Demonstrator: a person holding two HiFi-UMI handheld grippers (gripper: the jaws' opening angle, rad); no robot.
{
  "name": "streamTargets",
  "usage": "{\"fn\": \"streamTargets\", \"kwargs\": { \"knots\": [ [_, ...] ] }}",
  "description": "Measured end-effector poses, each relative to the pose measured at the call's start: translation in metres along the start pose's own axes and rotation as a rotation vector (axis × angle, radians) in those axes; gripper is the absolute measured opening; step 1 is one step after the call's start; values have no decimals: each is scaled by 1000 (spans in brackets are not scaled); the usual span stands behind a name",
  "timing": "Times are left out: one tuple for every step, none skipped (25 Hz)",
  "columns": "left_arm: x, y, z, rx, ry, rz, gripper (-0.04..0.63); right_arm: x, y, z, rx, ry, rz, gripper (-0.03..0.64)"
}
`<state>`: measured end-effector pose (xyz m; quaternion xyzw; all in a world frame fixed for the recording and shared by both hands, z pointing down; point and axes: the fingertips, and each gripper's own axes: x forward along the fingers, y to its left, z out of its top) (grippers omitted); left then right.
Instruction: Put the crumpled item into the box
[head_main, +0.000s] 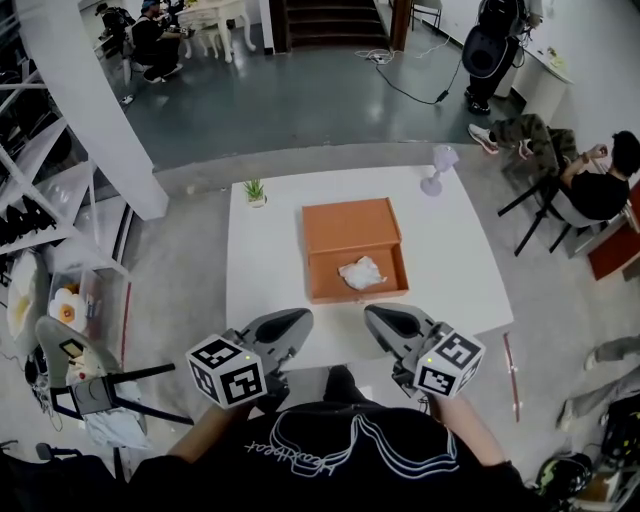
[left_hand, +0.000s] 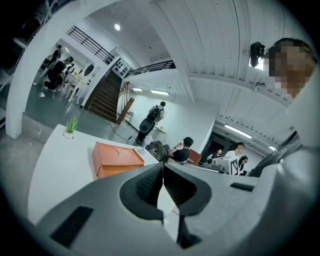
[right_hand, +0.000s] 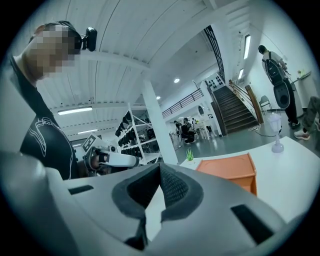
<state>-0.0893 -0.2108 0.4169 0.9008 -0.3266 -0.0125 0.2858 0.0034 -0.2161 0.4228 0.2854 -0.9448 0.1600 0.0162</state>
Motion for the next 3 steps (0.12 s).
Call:
{"fn": "streamTargets", "kwargs": {
  "knots": [
    [2,1,0,-2,2,1,6,1,-2,1,-2,2,1,3],
    [4,3,0,-4,4,1,6,2,-4,1,-4,4,1,3],
    [6,5,1,-5,5,2,6,2,-6,2,-6,6,2,3]
  ]
}}
